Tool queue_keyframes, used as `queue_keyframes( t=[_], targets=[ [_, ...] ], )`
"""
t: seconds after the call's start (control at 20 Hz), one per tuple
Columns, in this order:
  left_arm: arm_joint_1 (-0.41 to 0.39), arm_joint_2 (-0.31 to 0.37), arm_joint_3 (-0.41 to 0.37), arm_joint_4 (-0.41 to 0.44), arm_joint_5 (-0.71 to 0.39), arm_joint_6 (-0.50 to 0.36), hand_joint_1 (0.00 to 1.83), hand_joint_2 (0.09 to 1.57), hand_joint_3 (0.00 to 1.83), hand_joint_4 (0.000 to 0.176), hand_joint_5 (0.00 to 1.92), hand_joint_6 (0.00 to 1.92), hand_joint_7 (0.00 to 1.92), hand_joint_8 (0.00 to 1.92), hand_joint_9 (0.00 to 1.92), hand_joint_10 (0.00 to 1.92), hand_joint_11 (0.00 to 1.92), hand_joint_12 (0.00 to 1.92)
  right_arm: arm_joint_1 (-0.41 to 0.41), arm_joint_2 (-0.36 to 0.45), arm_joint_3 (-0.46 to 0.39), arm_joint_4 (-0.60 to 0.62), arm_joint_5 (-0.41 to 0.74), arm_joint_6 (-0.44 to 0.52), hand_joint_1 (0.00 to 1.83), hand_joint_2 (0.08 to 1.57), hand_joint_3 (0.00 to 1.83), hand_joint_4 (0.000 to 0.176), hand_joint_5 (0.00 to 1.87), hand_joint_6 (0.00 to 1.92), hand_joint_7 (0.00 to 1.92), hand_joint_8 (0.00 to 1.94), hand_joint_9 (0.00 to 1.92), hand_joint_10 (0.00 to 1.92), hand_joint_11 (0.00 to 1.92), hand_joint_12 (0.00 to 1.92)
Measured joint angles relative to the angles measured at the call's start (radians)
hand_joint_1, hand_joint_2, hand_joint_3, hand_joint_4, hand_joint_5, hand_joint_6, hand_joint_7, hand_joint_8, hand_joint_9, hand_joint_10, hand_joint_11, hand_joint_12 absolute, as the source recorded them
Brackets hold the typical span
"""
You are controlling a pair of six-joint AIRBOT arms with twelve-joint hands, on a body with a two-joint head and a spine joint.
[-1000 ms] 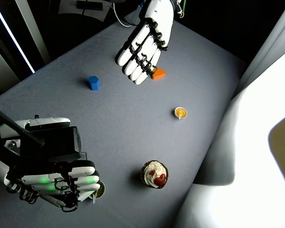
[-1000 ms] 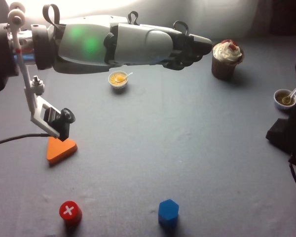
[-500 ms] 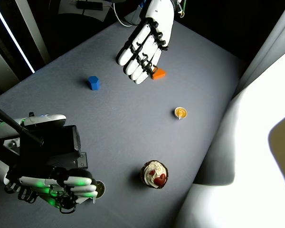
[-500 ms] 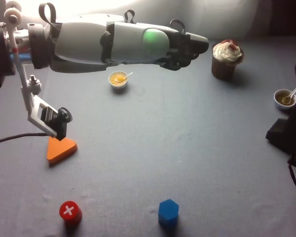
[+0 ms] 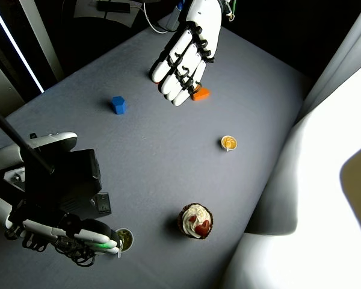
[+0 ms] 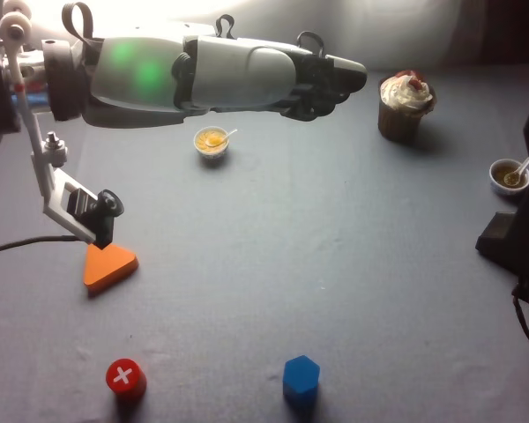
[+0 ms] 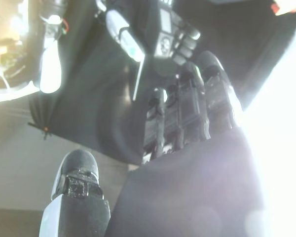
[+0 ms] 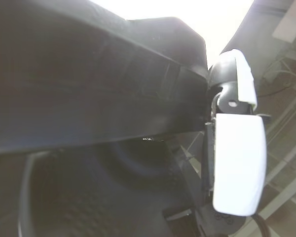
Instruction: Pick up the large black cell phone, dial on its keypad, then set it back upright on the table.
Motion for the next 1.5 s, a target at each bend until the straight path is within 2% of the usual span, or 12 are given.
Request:
queue_keyframes(
  t=[0.3,0.4,0.5,0.8,0.95,1.0,1.1,1.15,1.2,1.25,1.3,1.5],
  targets=[
    [0.0,0.002,-0.005,0.0,-0.002,0.0,0.0,1.14,0.0,0.049,0.19,0.0,0.16,0.0,0.16,0.0,0.0,0.35,-0.007,0.011,-0.018,0.004,0.0,-0.004,0.63,0.99,0.0,0.0,0.12,0.0,0.12,0.0,0.12,0.0,0.0,0.6],
    [0.0,0.003,-0.007,-0.001,0.0,0.0,0.0,1.14,0.0,0.05,0.19,0.0,0.16,0.0,0.16,0.0,0.0,0.36,-0.007,0.015,-0.024,-0.001,-0.002,-0.004,0.57,1.0,0.0,0.0,0.08,0.0,0.07,0.0,0.07,0.0,0.0,0.52],
    [0.0,0.006,-0.011,-0.001,-0.003,0.0,0.0,1.14,0.0,0.05,0.21,0.01,0.17,0.0,0.17,0.0,0.0,0.38,-0.007,0.018,-0.024,0.0,-0.002,-0.004,0.55,0.99,0.0,0.0,0.07,0.0,0.06,0.0,0.07,0.0,0.0,0.55],
    [0.0,0.008,-0.013,-0.001,-0.003,0.0,0.0,1.15,0.0,0.047,0.19,0.0,0.16,0.0,0.16,0.0,0.0,0.38,-0.007,0.032,-0.039,0.0,0.0,-0.005,0.38,0.98,0.0,0.002,0.0,0.0,0.0,0.0,0.0,0.0,0.0,0.27],
    [0.0,0.008,-0.013,-0.002,-0.003,0.0,0.0,1.15,0.0,0.044,0.2,0.0,0.18,0.0,0.17,0.0,0.0,0.37,-0.007,0.04,-0.05,0.002,0.0,-0.007,0.25,0.92,0.0,0.024,0.0,0.0,0.0,0.0,0.0,0.0,0.0,0.15],
    [0.0,0.008,-0.013,-0.002,-0.003,0.0,0.0,1.15,0.0,0.044,0.2,0.0,0.17,0.0,0.17,0.0,0.0,0.37,-0.007,0.043,-0.051,-0.001,0.0,-0.008,0.18,0.91,0.0,0.042,0.0,0.0,0.0,0.0,0.0,0.0,0.0,0.13],
    [0.0,0.008,-0.013,-0.002,-0.003,0.0,0.0,1.15,0.0,0.043,0.21,0.0,0.18,0.0,0.18,0.0,0.0,0.39,-0.007,0.049,-0.06,-0.003,0.0,-0.009,0.09,0.9,0.0,0.065,0.0,0.0,0.0,0.0,0.0,0.0,0.0,0.13],
    [0.0,0.008,-0.013,-0.002,-0.003,0.0,0.0,1.15,0.0,0.043,0.2,0.0,0.18,0.0,0.16,0.0,0.0,0.39,-0.007,0.05,-0.061,-0.003,0.0,-0.011,0.06,0.91,0.0,0.073,0.0,0.0,0.0,0.0,0.0,0.0,0.0,0.05],
    [0.0,0.008,-0.013,-0.002,-0.003,0.0,0.0,1.15,0.0,0.045,0.2,0.0,0.16,0.0,0.16,0.0,0.0,0.36,-0.007,0.051,-0.062,-0.003,0.001,-0.011,0.05,0.9,0.0,0.088,0.0,0.0,0.0,0.0,0.0,0.0,0.0,0.03],
    [0.0,0.008,-0.013,-0.002,-0.003,0.0,0.0,1.15,0.0,0.045,0.19,0.0,0.16,0.0,0.15,0.0,0.0,0.33,-0.007,0.053,-0.063,-0.003,0.001,-0.011,0.01,0.89,0.0,0.096,0.0,0.0,0.0,0.0,0.0,0.0,0.01,0.03],
    [0.0,0.008,-0.013,-0.002,-0.003,0.0,0.0,1.15,0.0,0.045,0.2,0.0,0.17,0.0,0.16,0.0,0.0,0.33,-0.007,0.055,-0.066,-0.002,0.001,-0.012,0.0,0.89,0.0,0.092,0.0,0.0,0.0,0.0,0.0,0.0,0.0,0.03],
    [0.0,0.008,-0.013,-0.002,-0.003,0.0,0.0,1.15,0.0,0.052,0.19,0.0,0.16,0.0,0.15,0.0,0.0,0.34,-0.007,0.058,-0.066,-0.003,0.001,-0.012,0.0,0.87,0.0,0.115,0.0,0.0,0.0,0.0,0.0,0.0,0.0,0.0]
  ],
)
